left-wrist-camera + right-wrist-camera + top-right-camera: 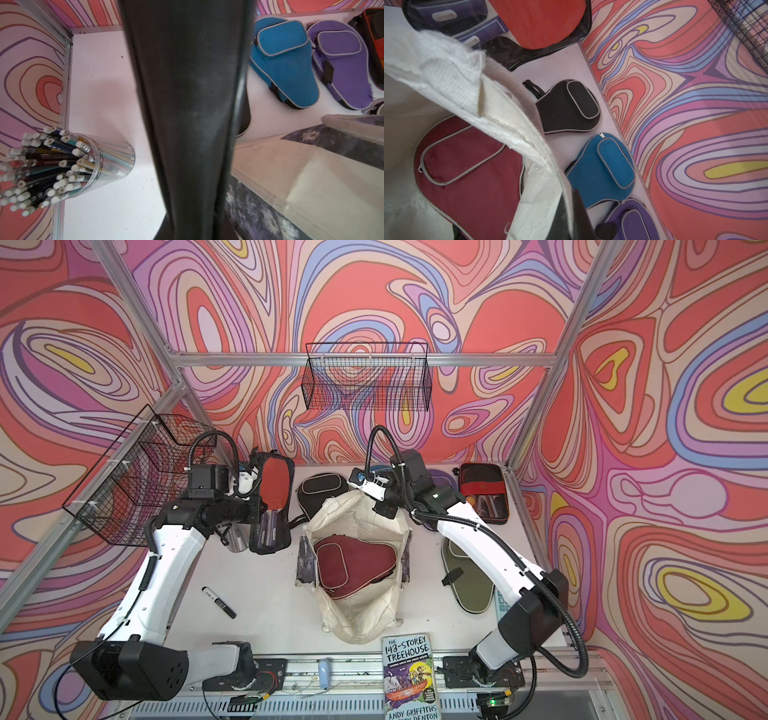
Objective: Remove the ping pong set from the canvas bag
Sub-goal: Adjust the canvas bag at the center of the board, then place the ping pong set at the center of the board.
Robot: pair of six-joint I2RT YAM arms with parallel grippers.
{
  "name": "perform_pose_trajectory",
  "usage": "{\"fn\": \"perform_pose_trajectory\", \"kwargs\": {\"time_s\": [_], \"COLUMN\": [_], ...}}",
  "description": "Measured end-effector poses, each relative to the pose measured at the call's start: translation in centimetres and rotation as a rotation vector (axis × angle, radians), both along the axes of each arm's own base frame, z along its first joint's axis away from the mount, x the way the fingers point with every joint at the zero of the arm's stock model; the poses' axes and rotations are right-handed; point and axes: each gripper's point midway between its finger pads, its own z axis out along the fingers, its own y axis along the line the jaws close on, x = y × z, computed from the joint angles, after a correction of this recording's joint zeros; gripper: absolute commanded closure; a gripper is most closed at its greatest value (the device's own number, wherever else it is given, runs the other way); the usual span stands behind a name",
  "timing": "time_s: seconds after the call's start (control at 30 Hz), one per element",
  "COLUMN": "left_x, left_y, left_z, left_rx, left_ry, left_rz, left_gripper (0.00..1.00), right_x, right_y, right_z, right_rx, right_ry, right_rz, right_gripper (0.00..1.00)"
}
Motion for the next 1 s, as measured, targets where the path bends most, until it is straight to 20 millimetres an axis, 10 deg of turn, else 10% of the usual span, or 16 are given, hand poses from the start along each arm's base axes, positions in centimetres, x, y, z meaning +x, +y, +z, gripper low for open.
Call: {"fn": "perform_pose_trajectory", "kwargs": {"time_s": [0.43,1.0], "left_x": [6.1,11.3], "left_y": [1.4,3.3], "left_z": [-5.7,-8.2], "left_rx": [0.073,0.042], "left_ry": [0.116,0.159], "left_rz": [0.046,0.049], "left_gripper": [1.00,1.00], "right_x": [0.4,0.5], "right_y": [-0.8,-0.8], "right_z": [-1.2,-1.4], "right_rx": [-0.019,-0.020], "right_ry": [0.023,0.020], "right_rz": [-0.058,-0.063], "right_gripper": [1.00,1.00]}}
